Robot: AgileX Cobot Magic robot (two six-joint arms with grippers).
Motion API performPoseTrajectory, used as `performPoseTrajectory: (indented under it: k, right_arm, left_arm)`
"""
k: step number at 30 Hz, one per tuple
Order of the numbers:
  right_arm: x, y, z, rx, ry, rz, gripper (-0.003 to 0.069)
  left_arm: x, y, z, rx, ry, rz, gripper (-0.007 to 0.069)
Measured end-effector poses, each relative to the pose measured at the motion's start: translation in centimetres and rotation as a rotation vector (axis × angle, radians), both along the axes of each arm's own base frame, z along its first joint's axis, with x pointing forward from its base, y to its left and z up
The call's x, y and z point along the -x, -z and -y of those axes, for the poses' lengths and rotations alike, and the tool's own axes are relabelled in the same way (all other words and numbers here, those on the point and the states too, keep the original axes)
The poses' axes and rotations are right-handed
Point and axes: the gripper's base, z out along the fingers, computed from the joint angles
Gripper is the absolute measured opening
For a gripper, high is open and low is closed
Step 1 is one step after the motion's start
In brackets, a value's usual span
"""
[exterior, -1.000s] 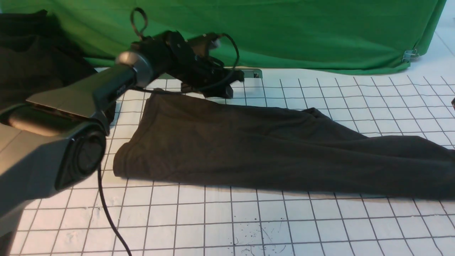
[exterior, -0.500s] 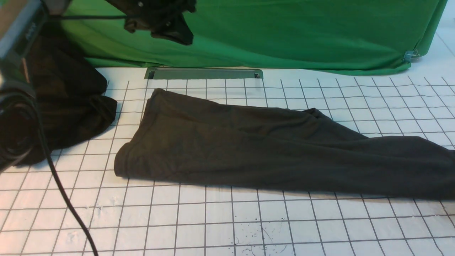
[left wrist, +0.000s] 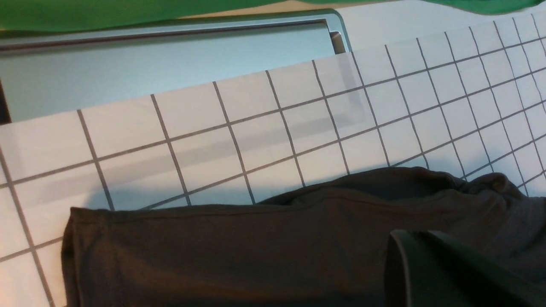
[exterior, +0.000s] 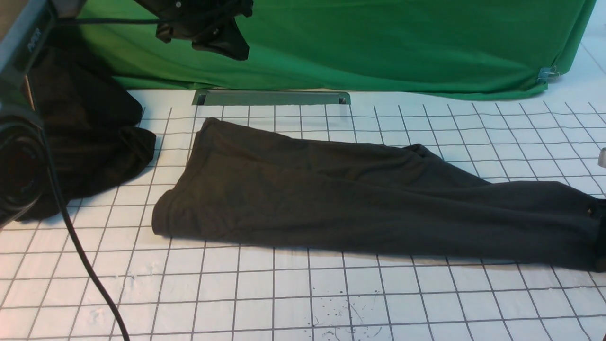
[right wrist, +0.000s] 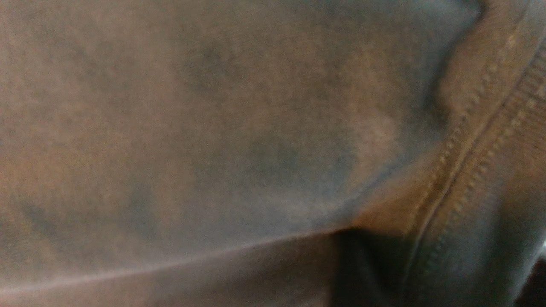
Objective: Fold a long-sleeved shirt over a white checkered tablecloth.
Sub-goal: 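Pull the folded dark garment lengthwise by its ends to straighten it flat on the table, then fold the right end of the dark garment over onto its left end with the right gripper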
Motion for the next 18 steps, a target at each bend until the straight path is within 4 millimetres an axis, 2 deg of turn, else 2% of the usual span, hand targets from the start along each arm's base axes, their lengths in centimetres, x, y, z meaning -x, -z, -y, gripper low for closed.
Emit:
performPoseTrajectory:
  k: [1,2,3,4,5,6,9,14,16,18]
  right_arm:
    - [0.0,0.0,0.0,-0.001,0.0,0.0,0.0272]
    - [0.0,-0.1,-0.1,-0.007,-0.002,-0.002,0.0169]
    - [0.0,-0.1,-0.1,-0.008,-0.005,-0.005,0.014]
    - [0.0,-0.2,-0.1,-0.012,-0.012,-0.009,0.0063]
    - [-0.1,-0.5,-0.1,-0.009,-0.016,-0.007,0.0041]
    - [-0.1,-0.6,0.0,-0.007,-0.018,-0.005,0.0037]
    - [0.3,-2.7,0.6,0.041,-0.03,0.014,0.0024]
    - [2.8,-8.0,3.9,0.181,0.03,0.102,0.0023]
    - [3.8,-9.6,5.3,0.222,0.071,0.132,0.0023]
    - [5.0,-12.2,6.7,0.259,0.134,0.184,0.0023]
  left_arm:
    - [0.0,0.0,0.0,0.0,0.0,0.0,0.0018]
    - [0.0,0.0,0.0,0.0,0.0,0.0,0.0018]
    - [0.0,0.0,0.0,0.0,0.0,0.0,0.0018]
    - [0.0,0.0,-0.1,0.0,-0.003,-0.001,0.0018]
    - [0.0,-0.1,-0.1,0.002,-0.007,-0.002,0.0018]
    - [0.0,-0.1,-0.1,0.002,-0.007,0.0,0.0018]
    - [0.6,-1.6,-0.9,0.008,-0.023,0.023,0.0018]
    - [4.0,-6.6,-3.2,0.012,-0.064,0.08,0.0018]
    - [5.4,-7.8,-4.1,0.009,-0.081,0.085,0.0018]
    - [7.2,-8.4,-6.1,-0.006,-0.111,0.07,0.0018]
